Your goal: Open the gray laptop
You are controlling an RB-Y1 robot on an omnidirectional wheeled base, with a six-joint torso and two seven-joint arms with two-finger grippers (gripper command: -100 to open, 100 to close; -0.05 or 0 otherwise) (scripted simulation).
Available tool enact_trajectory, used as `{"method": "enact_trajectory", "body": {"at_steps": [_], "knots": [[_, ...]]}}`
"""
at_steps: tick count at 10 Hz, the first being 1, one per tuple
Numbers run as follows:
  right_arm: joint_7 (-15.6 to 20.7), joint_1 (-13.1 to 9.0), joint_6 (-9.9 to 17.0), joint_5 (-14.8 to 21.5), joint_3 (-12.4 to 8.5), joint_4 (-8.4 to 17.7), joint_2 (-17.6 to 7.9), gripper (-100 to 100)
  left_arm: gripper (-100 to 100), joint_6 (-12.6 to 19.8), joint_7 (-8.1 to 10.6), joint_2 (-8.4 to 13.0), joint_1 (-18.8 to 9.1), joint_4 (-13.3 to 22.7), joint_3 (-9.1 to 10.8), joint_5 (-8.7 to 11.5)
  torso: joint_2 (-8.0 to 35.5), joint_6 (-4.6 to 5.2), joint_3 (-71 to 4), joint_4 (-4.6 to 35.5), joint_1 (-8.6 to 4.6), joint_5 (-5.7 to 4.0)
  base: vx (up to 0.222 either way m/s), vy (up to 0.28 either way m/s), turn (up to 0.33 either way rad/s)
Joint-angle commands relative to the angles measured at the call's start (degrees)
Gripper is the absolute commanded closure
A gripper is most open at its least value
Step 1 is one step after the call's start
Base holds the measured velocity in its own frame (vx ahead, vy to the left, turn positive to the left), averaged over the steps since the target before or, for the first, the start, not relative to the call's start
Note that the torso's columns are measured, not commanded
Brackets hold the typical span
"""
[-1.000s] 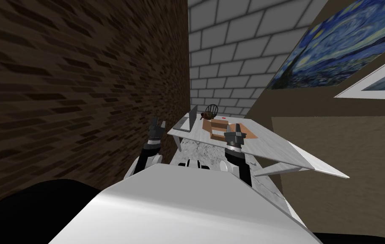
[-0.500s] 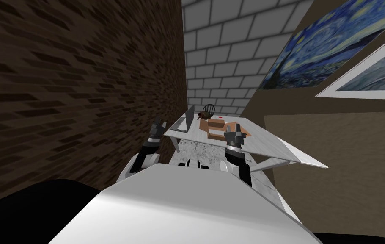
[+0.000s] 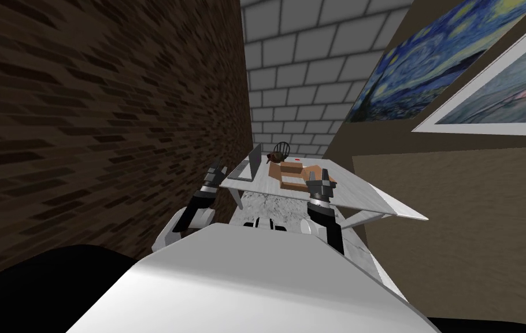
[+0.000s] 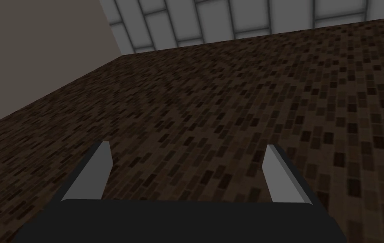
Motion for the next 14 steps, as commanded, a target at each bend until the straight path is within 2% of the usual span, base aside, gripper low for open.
{"method": "enact_trajectory", "body": {"at_steps": [1,2,4,5,7,8,10,11,13,14], "knots": [[0.0,0.0,0.0,0.0,0.0,0.0,0.0,0,-100,4.4,1.23,2.2,-0.5,-0.6,1.3,0.4,0.0,0.01,0.0,0.0,-0.03,-0.01,0.018,-0.036,-0.156],[0.0,0.0,0.0,0.0,0.0,0.0,0.0,0,-100,5.0,1.23,2.2,-0.5,-0.6,1.3,0.4,0.0,0.0,0.0,0.0,-0.08,-0.02,0.013,-0.026,-0.026],[0.0,0.0,0.0,0.0,0.0,0.0,0.0,0,-100,8.6,2.18,4.2,-1.0,-1.1,2.34,0.7,0.0,0.0,0.0,0.0,-0.01,0.0,0.014,-0.024,-0.098],[0.0,0.0,0.0,0.0,0.0,0.0,0.0,0,-100,9.0,2.18,4.2,-1.0,-1.1,2.34,0.7,0.0,0.0,0.0,0.0,-0.04,-0.01,0.013,-0.02,-0.049],[0.0,0.0,0.0,0.0,0.0,0.0,0.0,0,-100,12.6,3.15,6.5,-1.4,-1.6,3.4,1.1,0.0,0.0,0.0,0.0,-0.02,-0.01,0.013,-0.02,-0.109],[0.0,0.0,0.0,0.0,0.0,0.0,0.0,0,-100,13.1,3.15,6.5,-1.4,-1.6,3.4,1.1,0.0,0.01,0.0,0.0,-0.04,-0.01,0.015,-0.02,-0.044],[0.0,0.0,0.0,0.0,0.0,0.0,0.0,0,-100,16.7,4.13,9.1,-2.0,-1.9,4.48,1.4,0.0,-0.01,0.0,0.0,-0.05,-0.02,0.021,-0.032,-0.092],[0.0,0.0,0.0,0.0,0.0,0.0,0.0,0,-100,17.3,4.13,9.1,-2.0,-1.9,4.48,1.4,0.0,0.01,0.0,0.0,-0.07,-0.02,0.016,-0.022,-0.06],[0.0,0.0,0.0,0.0,0.0,0.0,0.0,0,-100,21.1,5.12,11.7,-2.5,-2.0,5.57,1.8,0.0,0.0,0.0,0.0,-0.01,0.0,0.011,-0.022,-0.112],[0.0,0.0,0.0,0.0,0.0,0.0,0.0,0,-100,21.6,5.12,11.7,-2.5,-2.0,5.57,1.8,0.0,0.01,0.0,0.0,-0.03,-0.01,0.013,-0.018,-0.051]]}}
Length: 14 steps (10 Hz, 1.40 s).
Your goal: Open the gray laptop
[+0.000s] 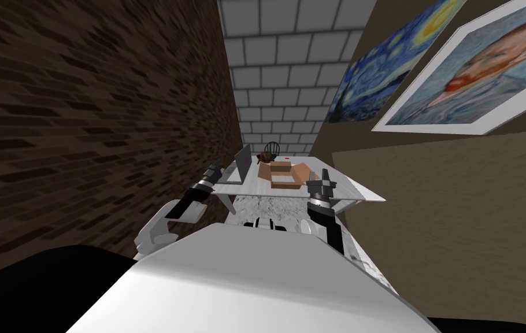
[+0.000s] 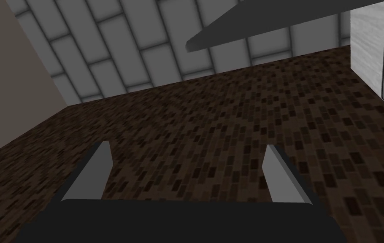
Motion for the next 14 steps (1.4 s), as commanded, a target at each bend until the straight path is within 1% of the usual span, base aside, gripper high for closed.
{"method": "enact_trajectory", "body": {"at_steps": [1,2,3,5,6,8,9,11,12,14], "knots": [[0.0,0.0,0.0,0.0,0.0,0.0,0.0,0,-100,3.8,0.8,2.0,-0.2,-0.1,0.85,0.2,0.0,-0.03,0.0,0.0,0.01,0.0,0.015,-0.025,-0.083],[0.0,0.0,0.0,0.0,0.0,0.0,0.0,0,-100,5.3,1.3,3.4,-0.5,-0.1,1.41,0.4,0.0,-0.01,0.0,0.0,-0.02,-0.01,0.022,-0.032,-0.137],[0.0,0.0,0.0,0.0,0.0,0.0,0.0,0,-100,6.0,1.3,3.4,-0.5,-0.1,1.41,0.4,0.0,0.0,0.0,0.0,-0.04,-0.01,0.018,-0.021,-0.046],[0.0,0.0,0.0,0.0,0.0,0.0,0.0,0,-100,9.5,2.31,6.1,-1.1,-0.1,2.51,0.8,0.0,0.0,0.0,0.0,0.02,0.0,0.019,-0.023,-0.115],[0.0,0.0,0.0,0.0,0.0,0.0,0.0,0,-100,10.3,2.31,6.1,-1.1,-0.1,2.51,0.8,0.0,0.0,0.0,0.0,-0.01,0.0,0.017,-0.017,-0.043],[0.0,0.0,0.0,0.0,0.0,0.0,0.0,0,-100,13.8,3.29,9.0,-1.7,0.0,3.59,1.1,0.0,0.0,0.0,0.0,0.01,0.0,0.018,-0.023,-0.108],[0.0,0.0,0.0,0.0,0.0,0.0,0.0,0,-100,14.6,3.29,9.0,-1.7,0.0,3.59,1.1,0.0,0.0,0.0,0.0,-0.03,-0.01,0.017,-0.02,-0.041],[0.0,0.0,0.0,0.0,0.0,0.0,0.0,0,-100,18.1,4.22,12.1,-2.2,0.0,4.61,1.5,0.0,0.0,0.0,0.0,0.01,0.0,0.018,-0.021,-0.107],[0.0,0.0,0.0,0.0,0.0,0.0,0.0,0,-100,18.7,4.22,12.1,-2.2,0.0,4.61,1.5,0.0,0.0,0.0,0.0,-0.01,-0.01,0.017,-0.015,-0.042],[0.0,0.0,0.0,0.0,0.0,0.0,0.0,0,-100,22.3,5.08,14.9,-2.7,-0.1,5.56,1.8,0.0,0.0,0.0,0.0,0.0,0.0,0.018,-0.022,-0.086]]}}
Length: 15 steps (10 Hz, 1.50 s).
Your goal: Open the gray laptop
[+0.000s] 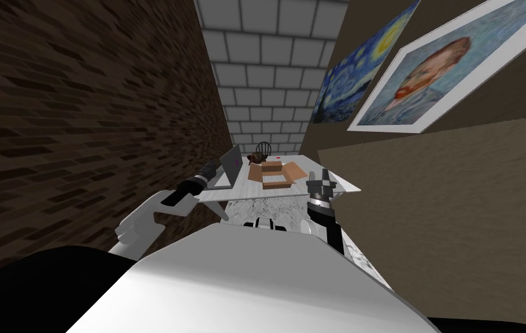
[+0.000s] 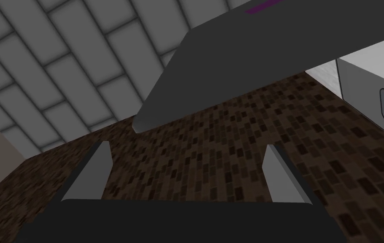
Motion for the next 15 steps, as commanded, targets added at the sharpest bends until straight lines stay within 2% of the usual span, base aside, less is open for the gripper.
{"method": "enact_trajectory", "body": {"at_steps": [1,4,7,8,9,11,13,14,15], "knots": [[0.0,0.0,0.0,0.0,0.0,0.0,0.0,0,-100,4.4,1.04,3.3,-0.7,0.1,1.05,0.3,0.0,0.0,0.0,0.0,-0.03,-0.01,0.024,-0.025,-0.119],[0.0,0.0,0.0,0.0,0.0,0.0,0.0,0,-100,8.9,2.03,6.2,-1.2,-0.1,2.14,0.7,0.0,-0.01,0.0,0.0,0.0,0.0,0.023,-0.024,-0.09],[0.0,0.0,0.0,0.0,0.0,0.0,0.0,0,-100,12.0,2.75,8.0,-1.6,-0.2,2.94,0.9,0.0,-0.02,0.0,0.0,0.02,0.01,0.016,-0.015,-0.058],[0.0,0.0,0.0,0.0,0.0,0.0,0.0,0,-100,11.3,2.56,7.6,-1.6,-0.3,2.75,0.9,0.0,-0.01,0.0,0.0,0.0,0.0,0.007,-0.006,-0.012],[0.0,0.0,0.0,0.0,0.0,0.0,0.0,0,-100,8.7,-0.24,8.0,-4.4,2.6,2.06,2.4,0.0,-0.02,0.0,0.0,0.02,0.01,-0.125,-0.001,-0.223],[0.0,0.0,0.0,0.0,0.0,0.0,0.0,0,-100,8.4,-0.96,8.0,-7.7,5.5,2.06,2.4,0.3,0.04,0.2,0.1,-0.07,-0.02,-0.126,-0.002,-0.072],[0.0,0.0,0.0,0.0,0.0,0.0,0.0,0,-100,8.4,-0.96,8.0,-7.9,9.1,2.06,2.4,-0.3,-0.01,-0.2,-0.1,-0.02,-0.01,-0.013,-0.003,0.007],[0.0,0.0,0.0,0.0,0.0,0.0,0.0,0,-100,5.4,-3.87,8.3,-11.0,11.2,1.32,4.0,-0.3,0.0,-0.2,-0.1,0.02,0.01,-0.102,0.009,-0.272],[0.0,0.0,0.0,0.0,0.0,0.0,0.0,0,-100,5.3,-4.55,8.3,-12.4,12.7,1.32,4.0,0.1,0.07,0.0,0.0,0.01,0.0,-0.143,-0.007,-0.147]]}}
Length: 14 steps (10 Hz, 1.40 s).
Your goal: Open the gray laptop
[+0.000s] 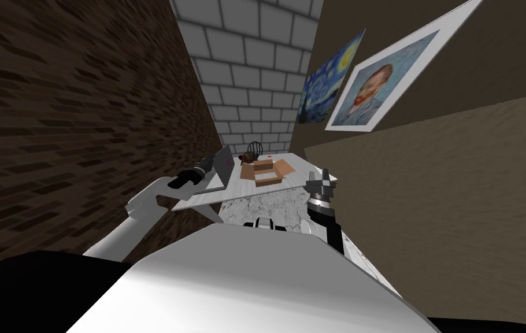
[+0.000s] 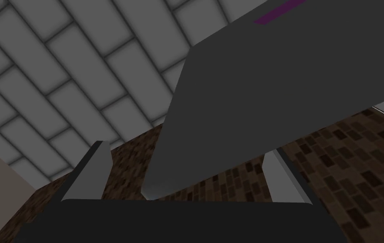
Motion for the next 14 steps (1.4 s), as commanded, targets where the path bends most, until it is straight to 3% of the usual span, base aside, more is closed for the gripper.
{"method": "enact_trajectory", "body": {"at_steps": [1,4,5,6,7,10,11,14], "knots": [[0.0,0.0,0.0,0.0,0.0,0.0,0.0,0,-100,-1.8,-2.3,0.1,-4.7,4.6,-0.46,0.6,0.2,-0.12,0.2,0.1,-0.06,-0.01,-0.073,-0.019,0.041],[0.0,0.0,0.0,0.0,0.0,0.0,0.0,0,-100,-1.8,-2.3,0.1,-4.8,9.8,-0.46,0.6,-0.3,-0.09,-0.2,-0.1,0.03,0.02,-0.004,-0.003,0.011],[0.0,0.0,0.0,0.0,0.0,0.0,0.0,0,-100,-4.9,-5.17,0.4,-7.1,11.5,-1.21,2.2,-0.3,-0.06,-0.1,-0.1,0.03,0.02,-0.105,-0.003,-0.236],[0.0,0.0,0.0,0.0,0.0,0.0,0.0,0,-100,-4.9,-5.89,0.4,-8.6,13.0,-1.21,2.2,0.0,0.04,0.0,0.0,0.01,0.05,-0.151,-0.019,-0.154],[0.0,0.0,0.0,0.0,0.0,0.0,0.0,0,-100,-4.9,-5.89,0.4,-10.6,15.0,-1.21,2.2,0.1,-0.09,0.1,0.1,-0.04,0.0,-0.092,-0.012,0.013],[0.0,0.0,0.0,0.0,0.0,0.0,0.0,0,-100,-4.9,-5.89,0.4,-11.2,19.9,-1.21,2.2,-0.3,-0.08,-0.2,-0.1,0.03,0.02,-0.005,0.001,0.007],[0.0,0.0,0.0,0.0,0.0,0.0,0.0,0,-100,-7.5,-8.71,0.7,-14.1,21.6,-1.96,3.7,-0.3,-0.07,-0.1,-0.1,0.02,0.01,-0.113,-0.014,-0.266],[0.0,0.0,0.0,0.0,0.0,0.0,0.0,0,-100,-8.0,-9.48,0.7,-17.6,26.8,-1.96,3.7,-0.1,-0.1,0.0,0.0,-0.01,0.01,-0.083,-0.007,-0.028]]}}
